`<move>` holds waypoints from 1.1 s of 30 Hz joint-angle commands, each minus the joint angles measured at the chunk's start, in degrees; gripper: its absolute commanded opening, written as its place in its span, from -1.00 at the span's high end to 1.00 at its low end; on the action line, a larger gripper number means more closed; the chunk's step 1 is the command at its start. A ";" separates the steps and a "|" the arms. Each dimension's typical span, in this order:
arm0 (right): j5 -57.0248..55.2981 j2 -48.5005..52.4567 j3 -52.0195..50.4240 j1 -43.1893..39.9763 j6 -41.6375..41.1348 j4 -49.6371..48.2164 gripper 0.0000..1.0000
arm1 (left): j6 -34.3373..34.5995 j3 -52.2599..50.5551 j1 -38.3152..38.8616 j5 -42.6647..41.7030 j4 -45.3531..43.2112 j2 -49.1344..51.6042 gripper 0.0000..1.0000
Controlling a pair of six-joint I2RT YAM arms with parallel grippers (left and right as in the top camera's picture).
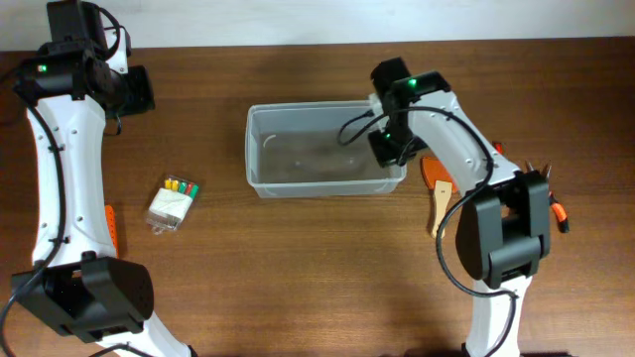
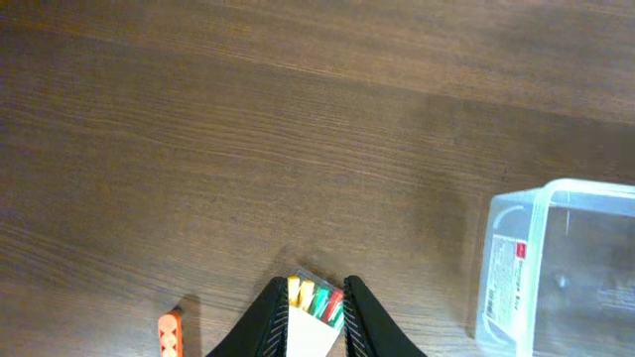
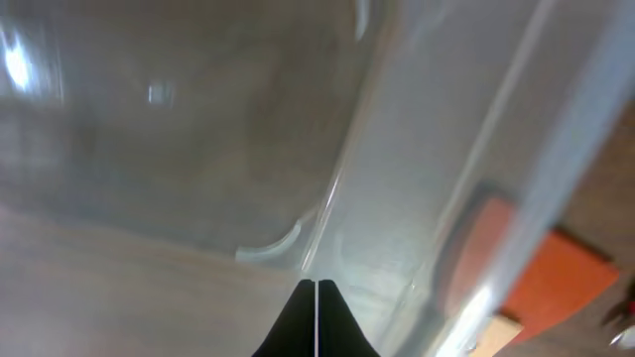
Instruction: Pack container
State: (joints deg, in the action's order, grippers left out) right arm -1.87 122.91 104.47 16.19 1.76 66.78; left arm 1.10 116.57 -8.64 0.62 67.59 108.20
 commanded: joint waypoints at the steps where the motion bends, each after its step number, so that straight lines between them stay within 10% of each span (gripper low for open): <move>1: 0.59 0.44 5.42 -0.04 2.21 -1.22 0.86 | -0.28 0.79 0.13 -0.81 -0.92 -1.09 0.49; 16: -5.16 -0.39 46.53 -2.45 -3.63 16.92 0.63 | -3.67 0.79 3.30 -0.74 -0.94 -1.09 0.45; 20: -1.42 0.07 45.55 -6.54 -5.70 20.26 0.92 | -4.20 0.79 5.31 1.60 -0.96 -1.09 0.45; 33: 2.99 1.22 20.17 -10.82 -3.45 12.37 0.92 | -4.20 0.76 5.88 2.21 -0.96 -1.09 0.45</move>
State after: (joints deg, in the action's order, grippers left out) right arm -2.04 123.17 130.63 5.61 -2.96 81.25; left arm -2.17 116.57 -2.48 2.04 66.61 108.20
